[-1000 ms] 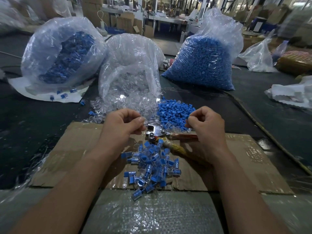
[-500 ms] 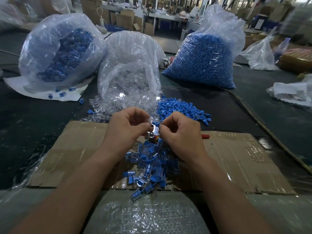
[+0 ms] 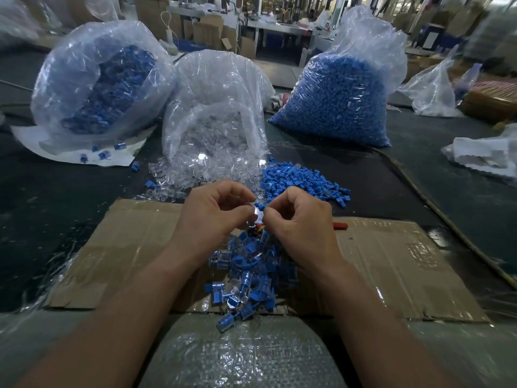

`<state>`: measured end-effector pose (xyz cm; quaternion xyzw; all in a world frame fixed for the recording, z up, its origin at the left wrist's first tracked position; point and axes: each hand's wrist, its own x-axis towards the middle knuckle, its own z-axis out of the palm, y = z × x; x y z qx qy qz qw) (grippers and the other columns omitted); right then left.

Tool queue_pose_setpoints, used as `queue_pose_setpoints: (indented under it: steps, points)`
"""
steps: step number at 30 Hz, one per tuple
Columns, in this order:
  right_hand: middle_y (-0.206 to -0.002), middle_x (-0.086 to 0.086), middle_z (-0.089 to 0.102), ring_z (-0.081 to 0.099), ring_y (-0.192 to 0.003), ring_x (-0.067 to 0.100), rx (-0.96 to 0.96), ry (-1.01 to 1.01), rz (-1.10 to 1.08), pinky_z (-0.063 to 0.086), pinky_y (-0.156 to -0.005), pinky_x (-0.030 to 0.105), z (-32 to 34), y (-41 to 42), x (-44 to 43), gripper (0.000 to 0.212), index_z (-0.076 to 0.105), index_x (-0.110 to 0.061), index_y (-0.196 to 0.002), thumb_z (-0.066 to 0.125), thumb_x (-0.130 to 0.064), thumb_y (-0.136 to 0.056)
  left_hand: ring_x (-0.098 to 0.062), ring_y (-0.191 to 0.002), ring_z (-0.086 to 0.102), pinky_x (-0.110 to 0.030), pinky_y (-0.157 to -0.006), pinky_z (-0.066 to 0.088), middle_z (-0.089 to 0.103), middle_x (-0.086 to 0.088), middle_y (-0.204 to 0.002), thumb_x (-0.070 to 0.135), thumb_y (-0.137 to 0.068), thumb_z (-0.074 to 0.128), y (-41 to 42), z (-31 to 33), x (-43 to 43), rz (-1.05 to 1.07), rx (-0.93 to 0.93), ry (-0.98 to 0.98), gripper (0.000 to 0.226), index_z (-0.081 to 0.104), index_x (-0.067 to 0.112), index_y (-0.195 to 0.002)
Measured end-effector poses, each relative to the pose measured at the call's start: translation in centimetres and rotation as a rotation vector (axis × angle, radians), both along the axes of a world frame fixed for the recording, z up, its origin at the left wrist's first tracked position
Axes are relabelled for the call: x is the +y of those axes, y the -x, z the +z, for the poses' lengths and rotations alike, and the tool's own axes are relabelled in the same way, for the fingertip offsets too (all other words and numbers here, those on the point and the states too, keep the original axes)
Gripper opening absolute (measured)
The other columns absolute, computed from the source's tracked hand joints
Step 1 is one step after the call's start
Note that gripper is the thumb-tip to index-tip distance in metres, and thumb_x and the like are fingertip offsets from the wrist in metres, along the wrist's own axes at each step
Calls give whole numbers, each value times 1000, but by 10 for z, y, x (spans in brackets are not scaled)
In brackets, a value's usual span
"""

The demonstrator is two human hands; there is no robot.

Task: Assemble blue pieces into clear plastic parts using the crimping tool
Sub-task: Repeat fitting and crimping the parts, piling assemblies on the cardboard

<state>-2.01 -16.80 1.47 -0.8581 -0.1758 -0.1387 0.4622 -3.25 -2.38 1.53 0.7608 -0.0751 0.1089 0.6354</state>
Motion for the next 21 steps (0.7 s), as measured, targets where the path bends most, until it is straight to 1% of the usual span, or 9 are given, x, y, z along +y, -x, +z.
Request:
queue_pose_setpoints:
  steps: [5,8,12,14,17,19,21]
  points:
    - [-59,-13,54,53,-60,-5,-3,2,-5,42,-54,9,-1,0,0,22,50,-29,-63,64,-16,-75,-7,-59,64,-15,-57,52,68,7,-65,-3,-74,68,0,0,-2,-7,-8,-17,26,63,22,-72]
    - [-59,-11,56,55,-61,0,-2,-13,-2,44,-53,10,-1,-1,-1,22,52,-28,-64,65,-15,-75,-7,-58,64,-15,-57,52,68,6,-65,-4,-74,68,0,0,-2,-10,-18,-12,27,63,22,-71]
    - [-61,-9,59,58,-60,5,33,-22,25,48,-53,16,-1,0,-1,17,55,-27,-65,66,-19,-76,-4,-58,63,-14,-57,51,67,9,-64,-4,-73,69,0,-1,-4,-25,-24,-31,28,64,23,-71]
    - [-62,-8,60,59,-60,7,40,-38,40,50,-54,19,0,-1,-2,19,55,-28,-66,67,-19,-76,-3,-57,63,-13,-56,50,66,10,-62,-4,-74,69,0,-1,-4,-22,-28,-28,27,63,22,-71]
    - [-66,-7,62,60,-63,7,65,-56,105,52,-58,20,2,0,-2,18,56,-29,-70,68,-20,-80,-4,-55,62,-13,-54,49,67,9,-62,-3,-76,67,0,1,-3,-8,-30,-23,24,63,19,-71]
    - [-70,-7,62,60,-67,6,59,-52,147,52,-61,19,3,0,-1,15,56,-29,-73,68,-24,-80,-6,-54,62,-13,-52,49,67,5,-61,-2,-77,66,0,2,-1,-5,-4,8,18,63,15,-72]
    - [-77,-12,61,60,-73,3,8,-69,157,50,-67,15,5,-1,-2,16,57,-31,-81,71,-23,-78,-8,-52,62,-15,-51,50,67,2,-59,-3,-77,65,0,4,0,-20,41,80,14,62,10,-72]
